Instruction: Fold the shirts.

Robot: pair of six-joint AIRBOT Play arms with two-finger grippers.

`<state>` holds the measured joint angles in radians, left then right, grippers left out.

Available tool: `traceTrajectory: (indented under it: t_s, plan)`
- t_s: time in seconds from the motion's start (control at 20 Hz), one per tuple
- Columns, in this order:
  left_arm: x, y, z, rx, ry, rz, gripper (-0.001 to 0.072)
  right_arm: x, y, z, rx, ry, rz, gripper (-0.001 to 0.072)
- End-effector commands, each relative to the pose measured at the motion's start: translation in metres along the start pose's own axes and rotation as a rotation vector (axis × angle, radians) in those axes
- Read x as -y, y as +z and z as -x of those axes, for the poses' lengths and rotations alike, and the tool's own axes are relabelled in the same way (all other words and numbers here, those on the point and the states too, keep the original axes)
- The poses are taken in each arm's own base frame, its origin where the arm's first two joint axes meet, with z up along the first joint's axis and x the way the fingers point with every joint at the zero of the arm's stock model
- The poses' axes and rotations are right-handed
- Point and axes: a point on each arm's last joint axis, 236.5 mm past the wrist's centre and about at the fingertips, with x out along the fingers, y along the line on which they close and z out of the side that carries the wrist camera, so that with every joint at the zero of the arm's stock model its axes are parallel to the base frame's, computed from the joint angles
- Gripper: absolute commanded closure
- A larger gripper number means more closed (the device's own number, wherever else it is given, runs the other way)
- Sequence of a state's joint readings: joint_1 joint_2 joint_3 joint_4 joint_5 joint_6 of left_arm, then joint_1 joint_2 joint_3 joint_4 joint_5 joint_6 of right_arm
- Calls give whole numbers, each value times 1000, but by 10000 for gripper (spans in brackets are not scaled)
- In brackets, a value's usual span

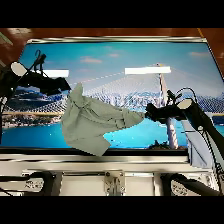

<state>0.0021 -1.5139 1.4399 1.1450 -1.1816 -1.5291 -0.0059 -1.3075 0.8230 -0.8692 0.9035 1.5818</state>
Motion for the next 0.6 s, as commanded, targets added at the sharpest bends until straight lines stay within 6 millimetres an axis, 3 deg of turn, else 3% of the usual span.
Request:
traceTrajectory:
  t_s: [0.0,0.05,0.2,0.4,0.45,0.55]
  plan:
    - [-50,-88,9,-402,110,-15,11,-3,2,-3,4,19,9,645]
    - [-68,-110,22,-472,151,4,11,-2,-3,-3,-14,16,19,645]
    - [-81,-160,33,-409,100,138,11,-2,-19,-2,-85,16,69,645]
    - [-65,-270,6,-390,-51,298,11,-2,-26,-2,-111,19,102,645]
    - [-61,-288,-3,-388,-74,311,12,-2,-26,-2,-111,20,102,644]
    - [-51,-304,-17,-370,-129,351,13,-2,-27,-1,-115,20,102,645]
